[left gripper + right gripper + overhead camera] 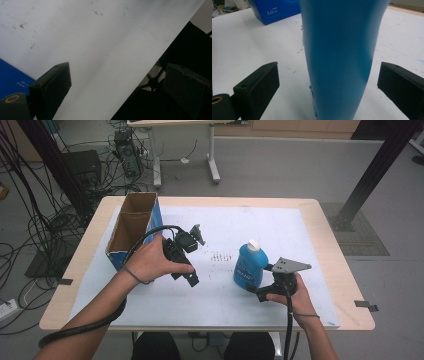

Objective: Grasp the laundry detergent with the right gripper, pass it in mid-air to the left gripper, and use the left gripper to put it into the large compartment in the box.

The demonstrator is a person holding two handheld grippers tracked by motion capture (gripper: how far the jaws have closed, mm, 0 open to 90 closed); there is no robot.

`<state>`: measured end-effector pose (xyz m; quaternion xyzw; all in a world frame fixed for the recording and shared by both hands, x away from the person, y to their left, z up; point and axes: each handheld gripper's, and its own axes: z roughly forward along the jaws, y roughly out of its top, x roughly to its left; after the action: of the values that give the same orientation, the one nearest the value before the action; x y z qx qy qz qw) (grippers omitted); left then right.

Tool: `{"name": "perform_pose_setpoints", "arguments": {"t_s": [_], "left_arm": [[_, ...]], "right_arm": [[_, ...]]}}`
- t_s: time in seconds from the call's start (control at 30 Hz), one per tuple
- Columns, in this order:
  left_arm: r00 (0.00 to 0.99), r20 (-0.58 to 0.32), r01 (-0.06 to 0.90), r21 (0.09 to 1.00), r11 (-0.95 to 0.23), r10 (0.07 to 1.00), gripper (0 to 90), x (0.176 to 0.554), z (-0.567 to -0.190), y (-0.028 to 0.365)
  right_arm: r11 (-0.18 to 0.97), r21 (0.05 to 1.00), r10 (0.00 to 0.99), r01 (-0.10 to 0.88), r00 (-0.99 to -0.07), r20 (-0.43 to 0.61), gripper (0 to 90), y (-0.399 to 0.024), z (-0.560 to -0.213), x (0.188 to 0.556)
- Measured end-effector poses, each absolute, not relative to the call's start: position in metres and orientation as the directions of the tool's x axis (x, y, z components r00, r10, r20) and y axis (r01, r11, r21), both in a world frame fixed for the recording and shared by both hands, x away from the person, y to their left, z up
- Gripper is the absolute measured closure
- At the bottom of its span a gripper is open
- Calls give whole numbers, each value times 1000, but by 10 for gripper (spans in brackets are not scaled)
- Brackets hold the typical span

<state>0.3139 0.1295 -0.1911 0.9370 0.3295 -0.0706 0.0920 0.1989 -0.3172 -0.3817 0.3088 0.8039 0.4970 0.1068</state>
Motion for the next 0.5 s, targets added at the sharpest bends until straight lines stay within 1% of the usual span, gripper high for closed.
{"name": "perform_pose_setpoints", "arguments": {"t_s": [0.5], "left_arm": [[772,-201,631,129,-765,603,82,315,-193,129]], "right_arm": [[293,872,610,393,-779,146,37,-310,-394,201]]}}
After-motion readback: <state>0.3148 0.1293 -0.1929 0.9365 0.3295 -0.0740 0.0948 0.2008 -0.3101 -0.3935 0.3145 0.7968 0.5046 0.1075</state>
